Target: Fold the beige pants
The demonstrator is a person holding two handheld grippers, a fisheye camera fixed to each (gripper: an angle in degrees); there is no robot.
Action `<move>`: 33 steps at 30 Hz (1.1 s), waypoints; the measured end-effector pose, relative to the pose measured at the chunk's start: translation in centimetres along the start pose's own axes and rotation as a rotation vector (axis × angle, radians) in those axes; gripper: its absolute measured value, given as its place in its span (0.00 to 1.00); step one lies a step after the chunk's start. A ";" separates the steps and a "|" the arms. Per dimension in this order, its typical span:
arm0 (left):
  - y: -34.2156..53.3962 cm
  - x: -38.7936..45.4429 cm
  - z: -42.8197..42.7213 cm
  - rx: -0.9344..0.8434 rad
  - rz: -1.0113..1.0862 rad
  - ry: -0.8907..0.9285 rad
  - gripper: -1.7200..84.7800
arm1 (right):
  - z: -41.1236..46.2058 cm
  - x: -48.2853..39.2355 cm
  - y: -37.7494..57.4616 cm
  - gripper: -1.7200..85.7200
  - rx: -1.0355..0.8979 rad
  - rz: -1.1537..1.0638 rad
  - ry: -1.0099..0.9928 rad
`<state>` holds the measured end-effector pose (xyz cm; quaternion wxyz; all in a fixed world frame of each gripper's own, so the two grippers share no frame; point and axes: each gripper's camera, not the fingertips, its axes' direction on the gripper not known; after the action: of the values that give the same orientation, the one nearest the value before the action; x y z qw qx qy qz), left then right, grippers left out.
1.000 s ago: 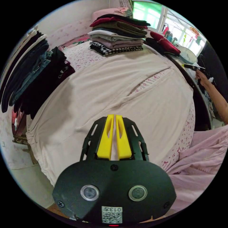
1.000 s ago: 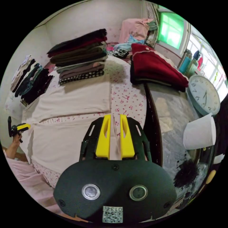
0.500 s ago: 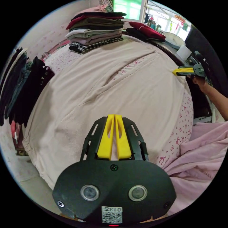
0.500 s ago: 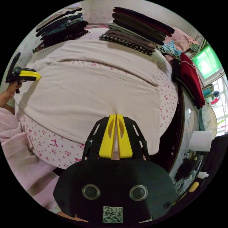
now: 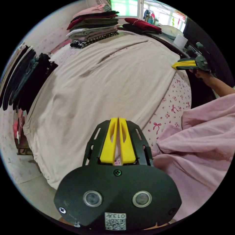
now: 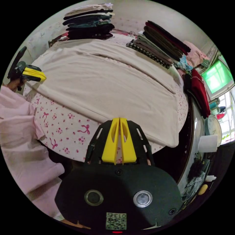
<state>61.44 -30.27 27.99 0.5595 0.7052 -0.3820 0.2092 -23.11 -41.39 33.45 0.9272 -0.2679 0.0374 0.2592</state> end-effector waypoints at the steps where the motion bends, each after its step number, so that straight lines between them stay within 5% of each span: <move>1: 0.0 -0.9 -0.2 -0.020 -0.016 0.027 0.02 | 0.0 0.6 -0.4 0.02 -0.030 0.024 -0.024; 15: 2.0 -6.2 -1.6 0.019 -0.027 -0.061 0.02 | 1.2 -0.2 -6.1 0.02 0.038 0.069 -0.071; 22: 1.9 -12.5 -2.2 -0.024 -0.122 0.192 0.02 | 1.8 1.6 -10.8 0.02 -0.111 0.033 -0.127; 26: 1.9 -20.4 -6.0 0.101 -0.275 -0.085 0.02 | 0.9 5.6 -15.7 0.03 0.062 0.093 -0.159; 33: -1.8 -35.9 -7.4 0.031 -0.375 -0.261 0.12 | 4.9 9.1 -32.4 0.07 0.131 -0.075 -0.194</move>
<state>41.55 -12.16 3.05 0.5238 0.7934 -0.3099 0.0143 0.60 -58.01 51.23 0.9510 -0.1815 -0.0455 0.2462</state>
